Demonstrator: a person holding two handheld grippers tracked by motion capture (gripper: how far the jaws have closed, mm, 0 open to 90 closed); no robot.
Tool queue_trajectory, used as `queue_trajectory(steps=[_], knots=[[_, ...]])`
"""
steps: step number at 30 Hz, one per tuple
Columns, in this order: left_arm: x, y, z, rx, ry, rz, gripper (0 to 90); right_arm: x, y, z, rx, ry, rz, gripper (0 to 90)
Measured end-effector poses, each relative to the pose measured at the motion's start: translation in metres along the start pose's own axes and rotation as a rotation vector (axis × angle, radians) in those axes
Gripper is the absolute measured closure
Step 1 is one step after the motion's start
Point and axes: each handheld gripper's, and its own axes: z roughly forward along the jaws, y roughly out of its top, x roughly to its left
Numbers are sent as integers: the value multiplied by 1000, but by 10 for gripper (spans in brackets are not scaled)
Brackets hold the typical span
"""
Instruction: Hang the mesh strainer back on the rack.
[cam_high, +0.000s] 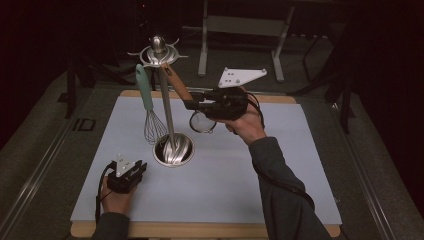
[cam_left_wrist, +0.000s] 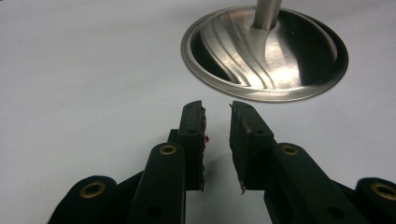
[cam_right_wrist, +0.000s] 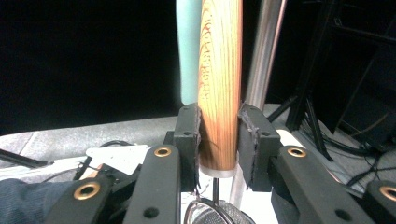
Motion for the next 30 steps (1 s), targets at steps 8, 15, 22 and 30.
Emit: queue_trajectory(steps=[8,15,22,30], knots=[[0,0,0,0,-1,0,753,4,-2,10,41,-71,-29,704],[0,0,0,-1,-1,0,753,9,-1,18,74,-110,-50,703],[0,0,0,0,-1,1,753,9,0,23,87,-117,-56,699],[0,0,0,-1,0,0,753,11,0,27,95,-112,-50,691]])
